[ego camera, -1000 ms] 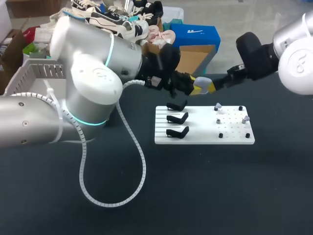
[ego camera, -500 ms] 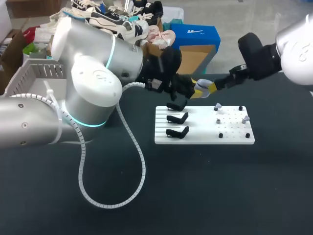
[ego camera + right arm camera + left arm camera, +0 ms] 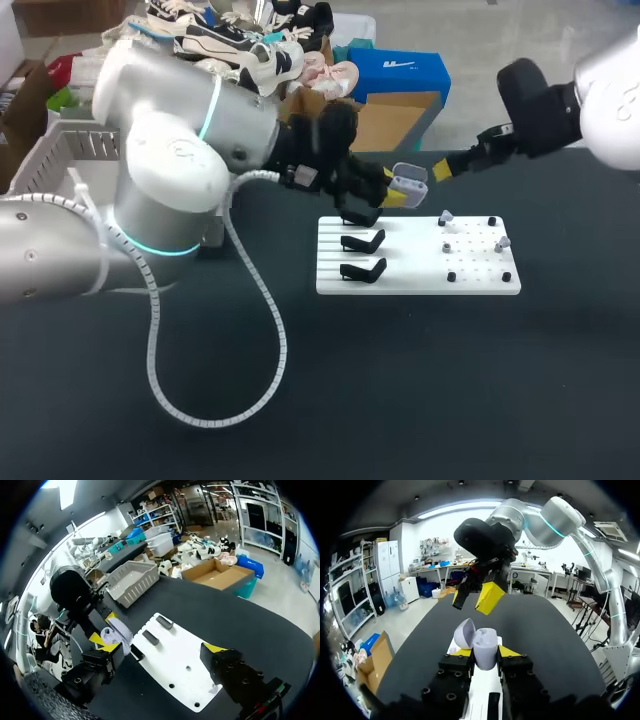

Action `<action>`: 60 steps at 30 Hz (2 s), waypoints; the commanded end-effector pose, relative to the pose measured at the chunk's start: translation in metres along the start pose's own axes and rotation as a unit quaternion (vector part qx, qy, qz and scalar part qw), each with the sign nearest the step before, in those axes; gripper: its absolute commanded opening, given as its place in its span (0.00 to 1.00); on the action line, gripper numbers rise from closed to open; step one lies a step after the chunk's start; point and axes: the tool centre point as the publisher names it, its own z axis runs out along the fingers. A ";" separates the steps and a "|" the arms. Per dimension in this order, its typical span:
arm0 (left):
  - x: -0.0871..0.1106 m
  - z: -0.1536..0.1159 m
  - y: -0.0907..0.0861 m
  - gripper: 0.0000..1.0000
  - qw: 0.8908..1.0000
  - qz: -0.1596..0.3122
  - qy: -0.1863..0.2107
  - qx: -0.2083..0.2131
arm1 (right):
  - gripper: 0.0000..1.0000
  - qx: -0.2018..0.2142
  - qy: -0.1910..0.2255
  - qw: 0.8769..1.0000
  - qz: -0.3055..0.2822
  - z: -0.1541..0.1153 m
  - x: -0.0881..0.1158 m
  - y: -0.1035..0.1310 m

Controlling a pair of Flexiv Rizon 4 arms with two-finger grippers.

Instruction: Pick up each earbud case from the left stands, insert the matching earbuds, close the lid, and place the case in the box.

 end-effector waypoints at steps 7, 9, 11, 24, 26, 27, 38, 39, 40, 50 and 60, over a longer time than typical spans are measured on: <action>-0.002 -0.051 0.007 0.00 0.995 -0.001 -0.096 0.016 | 1.00 0.067 -0.026 0.997 0.018 -0.030 0.044 0.004; -0.002 -0.058 0.007 0.00 0.993 0.007 -0.113 0.014 | 1.00 0.076 -0.024 0.997 0.021 -0.032 0.050 0.001; -0.002 -0.062 0.007 0.00 0.991 0.018 -0.129 0.005 | 1.00 0.079 -0.024 0.996 0.022 -0.034 0.054 -0.003; 0.000 -0.057 0.005 0.00 0.978 0.066 -0.195 -0.017 | 1.00 0.092 -0.019 0.995 0.040 -0.041 0.069 -0.015; 0.001 -0.050 0.007 0.00 0.978 0.074 -0.195 -0.020 | 1.00 0.092 -0.018 0.995 0.041 -0.041 0.069 -0.014; 0.001 -0.047 0.008 0.00 0.978 0.077 -0.195 -0.022 | 1.00 0.093 -0.017 0.995 0.041 -0.041 0.070 -0.013; 0.001 -0.038 0.006 0.00 0.979 0.090 -0.181 -0.029 | 1.00 0.096 -0.026 0.994 0.039 -0.044 0.073 -0.009; 0.001 -0.038 0.006 0.00 0.979 0.090 -0.181 -0.029 | 1.00 0.097 -0.023 0.994 0.040 -0.044 0.074 -0.010; 0.001 -0.038 0.006 0.00 0.979 0.090 -0.181 -0.029 | 1.00 0.098 -0.021 0.994 0.040 -0.045 0.074 -0.011; 0.001 -0.038 0.006 0.00 0.979 0.090 -0.181 -0.029 | 1.00 0.150 0.060 0.986 0.038 -0.053 0.085 -0.028; 0.001 -0.038 0.006 0.00 0.979 0.090 -0.181 -0.029 | 1.00 0.179 0.106 0.977 0.036 -0.047 0.111 -0.057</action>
